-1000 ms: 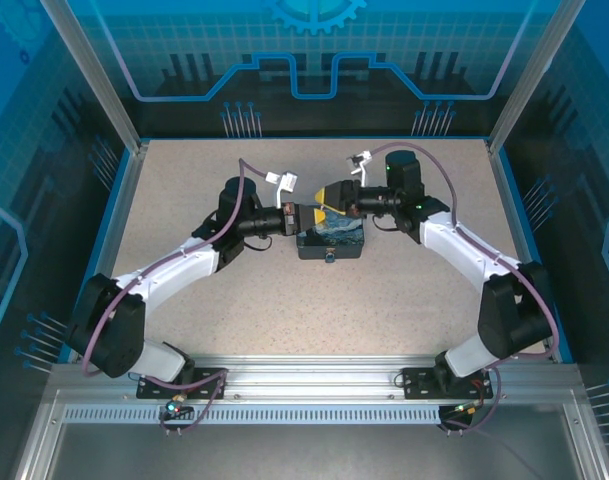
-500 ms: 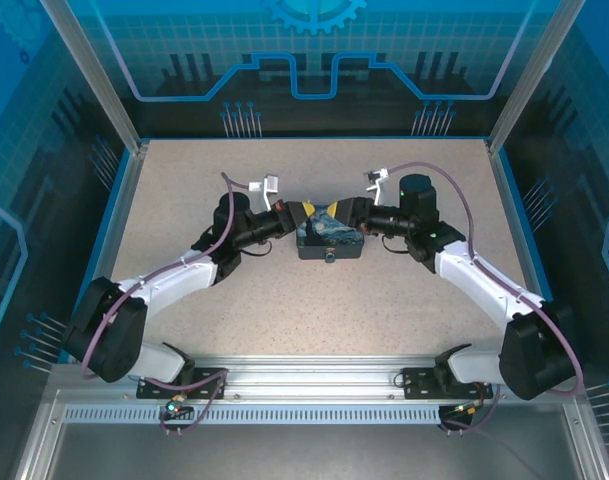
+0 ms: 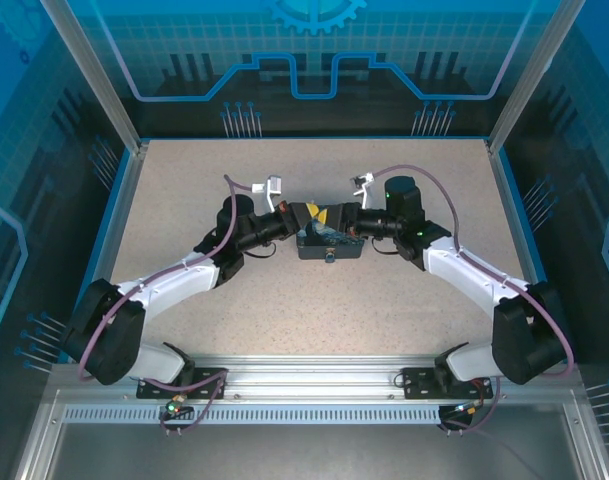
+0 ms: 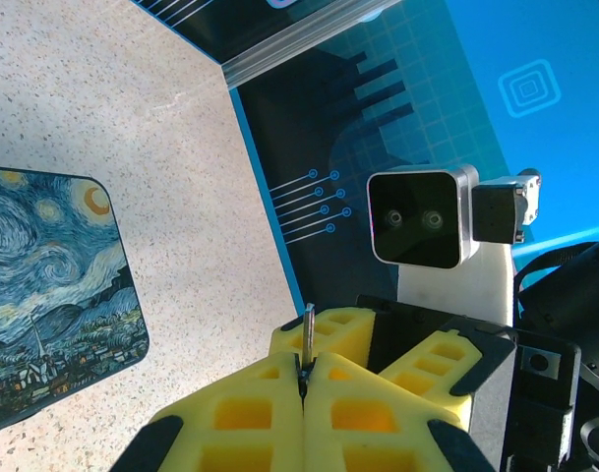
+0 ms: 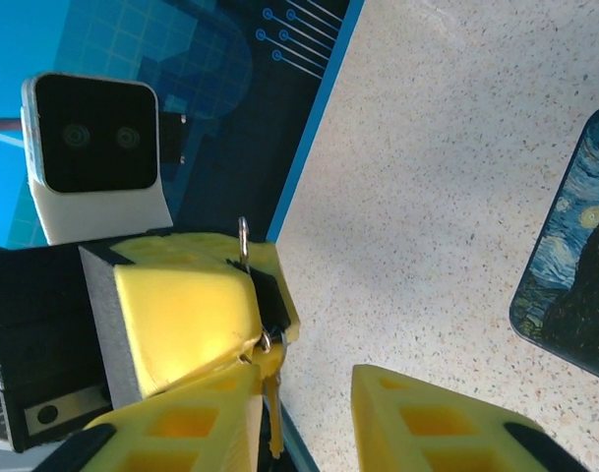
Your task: Unlock the padlock with the key
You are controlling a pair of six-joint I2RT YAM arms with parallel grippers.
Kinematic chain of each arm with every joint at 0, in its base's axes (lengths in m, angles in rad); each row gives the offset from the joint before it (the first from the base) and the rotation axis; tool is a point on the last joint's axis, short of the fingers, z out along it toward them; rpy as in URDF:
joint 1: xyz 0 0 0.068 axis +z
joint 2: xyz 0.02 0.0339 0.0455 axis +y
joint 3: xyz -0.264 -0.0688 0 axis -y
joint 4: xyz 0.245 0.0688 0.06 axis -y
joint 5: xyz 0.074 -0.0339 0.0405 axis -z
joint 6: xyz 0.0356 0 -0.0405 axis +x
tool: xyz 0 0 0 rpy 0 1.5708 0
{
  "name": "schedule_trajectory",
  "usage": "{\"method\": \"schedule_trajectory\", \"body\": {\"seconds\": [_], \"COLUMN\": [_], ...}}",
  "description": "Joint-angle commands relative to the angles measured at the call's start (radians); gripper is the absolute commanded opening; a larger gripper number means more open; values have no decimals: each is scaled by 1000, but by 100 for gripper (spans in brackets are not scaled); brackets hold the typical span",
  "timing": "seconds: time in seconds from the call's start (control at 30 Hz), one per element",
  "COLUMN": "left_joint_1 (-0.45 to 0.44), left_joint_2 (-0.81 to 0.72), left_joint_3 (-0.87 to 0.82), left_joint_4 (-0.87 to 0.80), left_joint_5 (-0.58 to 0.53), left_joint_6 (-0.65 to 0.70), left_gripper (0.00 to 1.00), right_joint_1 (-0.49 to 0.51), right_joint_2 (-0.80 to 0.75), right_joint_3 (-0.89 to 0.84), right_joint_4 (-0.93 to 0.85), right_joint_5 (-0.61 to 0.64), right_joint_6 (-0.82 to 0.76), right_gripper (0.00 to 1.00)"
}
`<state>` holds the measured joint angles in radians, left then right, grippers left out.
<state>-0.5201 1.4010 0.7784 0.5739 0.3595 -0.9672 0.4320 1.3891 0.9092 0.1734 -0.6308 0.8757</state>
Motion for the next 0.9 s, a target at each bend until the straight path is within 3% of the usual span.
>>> {"method": "schedule_trajectory", "body": {"seconds": [0.0, 0.13, 0.27, 0.33, 0.43, 0.5, 0.87], "left_joint_1": [-14, -22, -27, -29, -27, -24, -16], "left_joint_2": [-26, -26, -27, -26, -31, -31, 18], "left_joint_3": [47, 51, 50, 51, 50, 54, 68], "left_joint_4": [1, -8, -15, -21, -32, -33, 9], "left_joint_5": [-14, -17, -26, -35, -66, -83, -75], "left_joint_6": [13, 21, 24, 22, 13, 8, -21], "left_gripper": [0, 0, 0, 3, 43, 56, 60], "right_joint_1": [9, 8, 7, 4, -5, -10, -13], "right_joint_2": [9, 15, 21, 19, 8, 1, -33], "right_joint_3": [37, 44, 43, 38, 22, 13, 8], "right_joint_4": [31, 35, 37, 32, 25, 21, -40], "right_joint_5": [10, 6, -1, 4, 10, 5, -13], "right_joint_6": [1, 6, 13, 17, 17, 15, -25], "right_gripper": [27, 19, 1, 0, 0, 0, 0]}}
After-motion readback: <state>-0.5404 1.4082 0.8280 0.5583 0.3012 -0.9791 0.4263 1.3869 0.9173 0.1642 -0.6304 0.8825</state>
